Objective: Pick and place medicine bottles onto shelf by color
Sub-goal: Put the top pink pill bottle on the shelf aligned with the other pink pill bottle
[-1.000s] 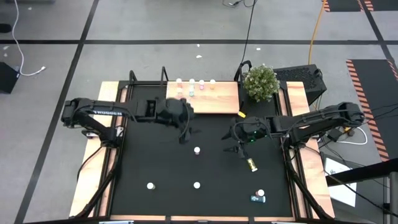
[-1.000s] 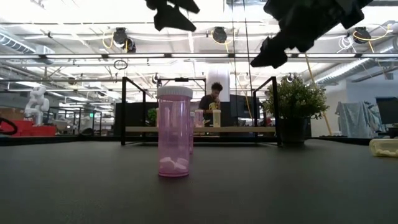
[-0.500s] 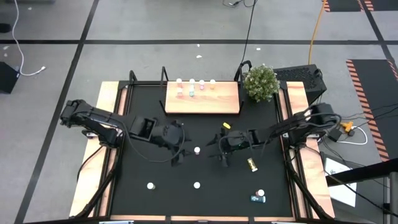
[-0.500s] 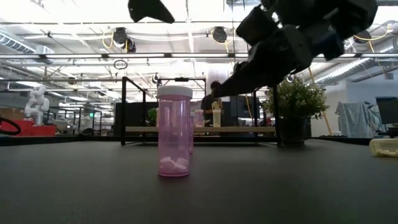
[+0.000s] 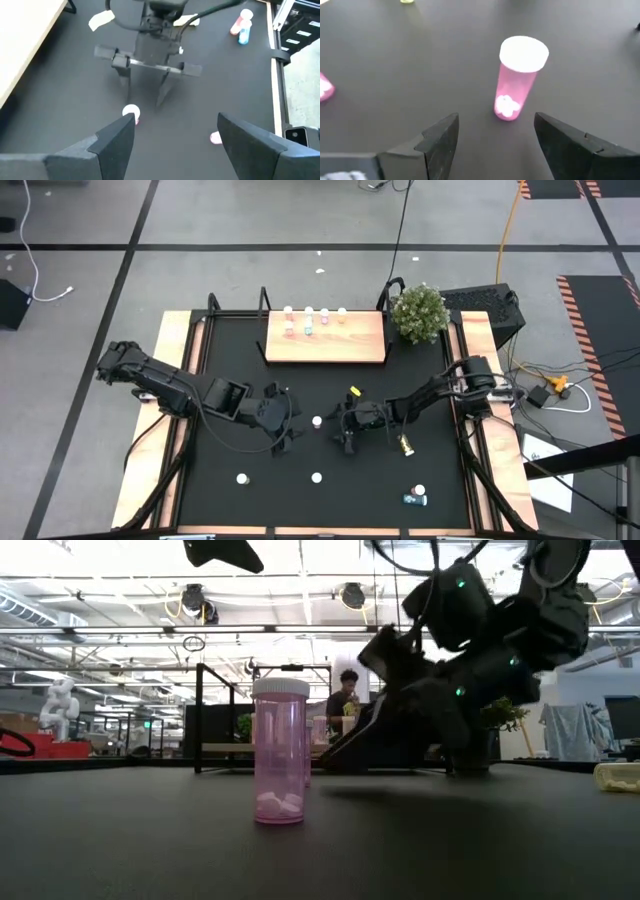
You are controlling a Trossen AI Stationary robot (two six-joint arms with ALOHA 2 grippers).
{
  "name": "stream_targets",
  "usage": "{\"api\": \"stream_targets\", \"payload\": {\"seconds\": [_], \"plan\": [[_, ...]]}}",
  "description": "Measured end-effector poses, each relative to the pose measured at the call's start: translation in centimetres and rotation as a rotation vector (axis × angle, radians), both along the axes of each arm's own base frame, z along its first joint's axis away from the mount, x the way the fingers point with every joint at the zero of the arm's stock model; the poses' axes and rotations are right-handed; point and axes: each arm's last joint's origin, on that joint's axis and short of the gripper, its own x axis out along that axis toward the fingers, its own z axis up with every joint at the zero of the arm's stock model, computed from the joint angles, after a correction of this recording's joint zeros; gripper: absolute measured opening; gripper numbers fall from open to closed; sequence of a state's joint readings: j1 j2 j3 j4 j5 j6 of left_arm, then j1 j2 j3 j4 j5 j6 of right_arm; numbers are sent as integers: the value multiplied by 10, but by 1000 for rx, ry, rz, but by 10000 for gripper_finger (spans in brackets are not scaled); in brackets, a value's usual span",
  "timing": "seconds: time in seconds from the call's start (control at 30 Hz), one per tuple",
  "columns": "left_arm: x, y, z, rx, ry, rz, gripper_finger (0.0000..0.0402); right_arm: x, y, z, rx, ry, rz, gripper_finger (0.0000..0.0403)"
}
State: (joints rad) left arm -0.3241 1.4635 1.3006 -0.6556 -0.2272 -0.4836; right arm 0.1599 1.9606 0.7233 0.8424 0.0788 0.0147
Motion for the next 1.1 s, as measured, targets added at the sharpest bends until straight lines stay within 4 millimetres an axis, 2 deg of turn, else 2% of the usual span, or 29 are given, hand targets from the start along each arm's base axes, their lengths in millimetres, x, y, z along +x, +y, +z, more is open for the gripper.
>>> {"api": "stream_targets", "payload": {"seconds": [0.13, 0.4, 0.5, 0.67, 0.9, 1.1], "plan": [[1, 2, 0, 36, -4, -7, 280, 11, 0, -12, -3, 19, 3, 254], [2, 9, 0, 87, -15, 36, 280, 35, 4, -22, 32, 15, 7, 250], [2, 8, 0, 78, -15, 43, 280, 34, 2, -24, 38, 31, -9, 231], [0, 4, -1, 76, -3, 35, 280, 31, 0, -25, 41, 97, -22, 172], [-1, 10, -3, 92, 31, 47, 280, 29, -2, -13, 27, 120, -45, 108], [2, 20, -3, 60, 25, 120, 280, 18, -5, 17, 13, 190, -54, 93]]}}
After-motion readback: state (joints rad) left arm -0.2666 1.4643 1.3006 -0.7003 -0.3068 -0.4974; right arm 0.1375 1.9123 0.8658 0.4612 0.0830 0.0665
